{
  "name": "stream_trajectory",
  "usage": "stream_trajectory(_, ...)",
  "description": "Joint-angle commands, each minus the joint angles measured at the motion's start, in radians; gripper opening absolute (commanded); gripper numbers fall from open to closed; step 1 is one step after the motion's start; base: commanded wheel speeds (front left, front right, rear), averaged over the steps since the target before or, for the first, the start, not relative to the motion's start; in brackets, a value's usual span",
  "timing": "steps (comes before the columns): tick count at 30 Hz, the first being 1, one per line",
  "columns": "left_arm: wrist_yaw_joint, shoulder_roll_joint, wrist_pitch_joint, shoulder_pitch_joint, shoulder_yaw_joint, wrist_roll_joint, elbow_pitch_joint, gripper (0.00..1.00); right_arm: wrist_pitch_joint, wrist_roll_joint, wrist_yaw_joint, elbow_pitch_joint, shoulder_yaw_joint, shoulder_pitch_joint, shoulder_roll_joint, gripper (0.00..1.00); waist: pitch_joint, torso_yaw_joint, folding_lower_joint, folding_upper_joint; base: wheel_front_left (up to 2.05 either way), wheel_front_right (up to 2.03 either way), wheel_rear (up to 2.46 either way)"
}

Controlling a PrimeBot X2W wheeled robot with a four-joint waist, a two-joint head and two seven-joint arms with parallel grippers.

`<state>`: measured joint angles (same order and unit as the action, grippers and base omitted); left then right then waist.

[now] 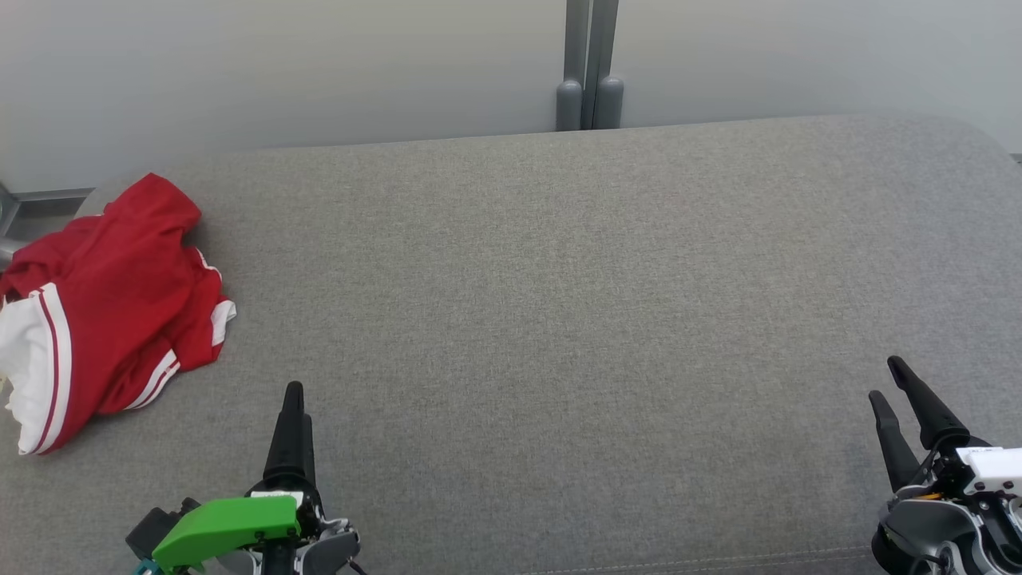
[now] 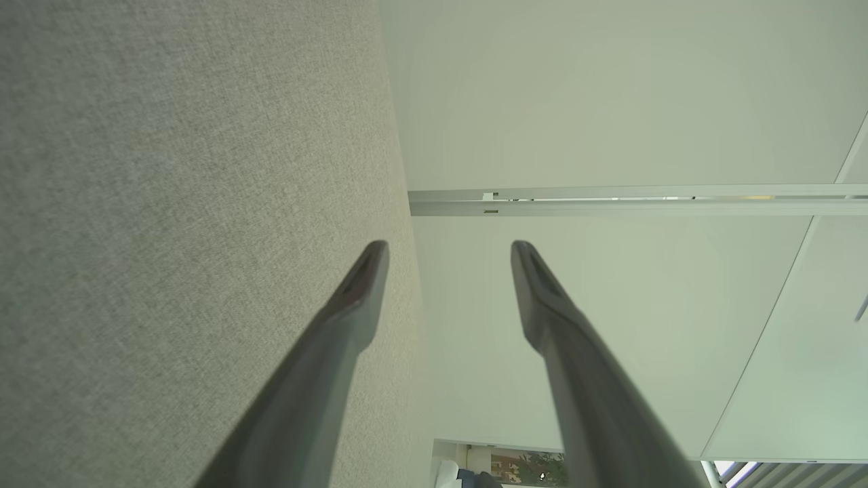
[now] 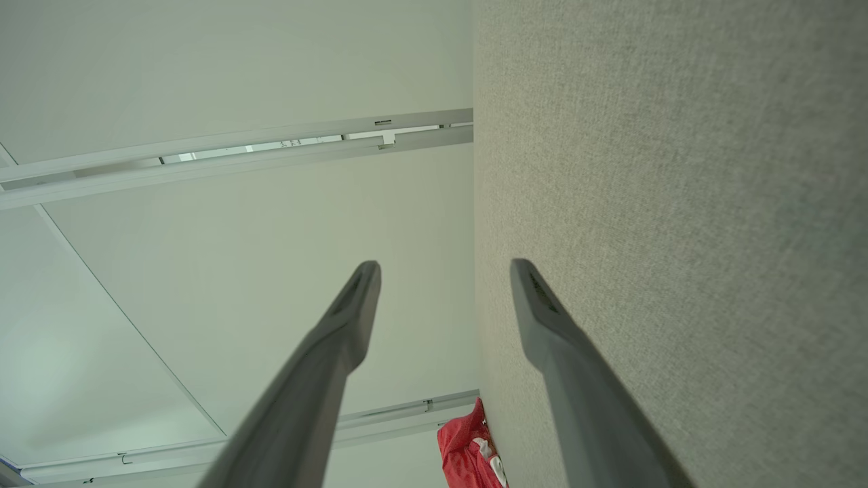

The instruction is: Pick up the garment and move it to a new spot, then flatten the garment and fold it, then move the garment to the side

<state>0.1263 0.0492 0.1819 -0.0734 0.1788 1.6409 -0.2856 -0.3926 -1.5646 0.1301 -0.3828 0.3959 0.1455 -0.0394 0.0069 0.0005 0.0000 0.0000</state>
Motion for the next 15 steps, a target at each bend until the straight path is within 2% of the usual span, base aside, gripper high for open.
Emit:
stream_trajectory(1, 0.001, 0.0, 0.002, -0.015, -0.004, -0.001, 0.016, 1.0, 0.007, -0.001, 0.0, 0.018, -0.006, 0.017, -0.01, 1.0, 0.0, 0.0, 0.0, 0.0, 0.0, 0.0, 0.0)
stream_trajectory(8, 0.001, 0.0, 0.009, 0.0, -0.032, -0.029, 0.042, 1.0, 0.071, 0.017, 0.0, 0.038, -0.07, 0.01, -0.011, 1.0, 0.0, 0.001, 0.0, 0.0, 0.0, 0.0, 0.0)
stream_trajectory(15, -0.002, 0.0, 0.016, 0.011, -0.071, -0.142, 0.071, 1.0, 0.129, 0.109, 0.0, 0.058, -0.116, 0.006, -0.011, 1.0, 0.0, 0.001, 0.0, 0.0, 0.0, 0.0, 0.0)
